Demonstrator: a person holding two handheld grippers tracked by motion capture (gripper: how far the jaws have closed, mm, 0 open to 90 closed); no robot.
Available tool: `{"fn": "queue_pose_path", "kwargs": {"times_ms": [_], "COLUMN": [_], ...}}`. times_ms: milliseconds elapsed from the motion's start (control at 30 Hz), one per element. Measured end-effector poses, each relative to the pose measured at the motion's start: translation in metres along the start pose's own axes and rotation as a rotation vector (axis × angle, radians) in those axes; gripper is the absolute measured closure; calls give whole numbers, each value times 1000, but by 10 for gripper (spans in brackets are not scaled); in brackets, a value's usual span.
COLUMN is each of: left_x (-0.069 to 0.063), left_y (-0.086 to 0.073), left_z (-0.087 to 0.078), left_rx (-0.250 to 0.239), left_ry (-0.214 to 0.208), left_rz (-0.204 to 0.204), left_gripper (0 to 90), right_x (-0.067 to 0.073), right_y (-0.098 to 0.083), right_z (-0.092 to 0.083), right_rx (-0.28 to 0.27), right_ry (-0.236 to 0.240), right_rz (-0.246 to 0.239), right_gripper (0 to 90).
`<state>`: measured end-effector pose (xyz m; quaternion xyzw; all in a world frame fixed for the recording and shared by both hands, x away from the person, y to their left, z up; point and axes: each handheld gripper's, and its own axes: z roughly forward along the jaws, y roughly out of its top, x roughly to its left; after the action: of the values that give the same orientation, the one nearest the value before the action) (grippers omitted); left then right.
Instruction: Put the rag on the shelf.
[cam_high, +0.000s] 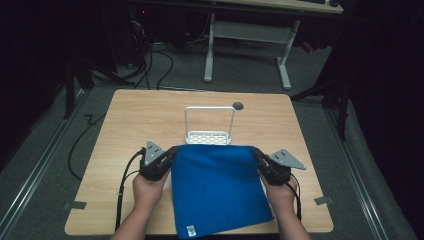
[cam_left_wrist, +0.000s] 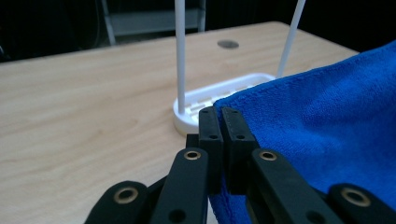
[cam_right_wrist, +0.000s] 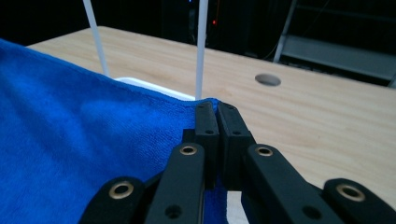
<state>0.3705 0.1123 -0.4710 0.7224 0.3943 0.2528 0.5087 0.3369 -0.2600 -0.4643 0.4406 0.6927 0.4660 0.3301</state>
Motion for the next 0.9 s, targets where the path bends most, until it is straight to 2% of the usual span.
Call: {"fn": "queue_pose_path", "kwargs": {"times_ms": [100,233,467,567,667,767,900], "left_x": [2,4,4,5,6,7,8], "left_y": [8,15,28,35,44,52,65], "left_z": [-12,-21,-35,-38,-40,-42,-45], "left_rx": [-48,-84,-147,-173,-194,-224,-257], "left_ry": [16,24,31,34,46,52,62], "left_rz": [11,16,21,26,37,24,35], "left_gripper": [879,879,879,879,879,879,880], "right_x": [4,6,11,10,10,11,12], "right_y": [6,10,22,36,44,56,72], "right_z": [-7,-12,-21,-28,-31,-34,-36], "right_rx": [-43,-70,-120,-172,-197,-236,-271], "right_ry": [-7,-5,18,28,27,22,17], "right_rz": [1,2,42,51,50,47,23], "right_gripper": [883,883,884,884,885,886,886]}}
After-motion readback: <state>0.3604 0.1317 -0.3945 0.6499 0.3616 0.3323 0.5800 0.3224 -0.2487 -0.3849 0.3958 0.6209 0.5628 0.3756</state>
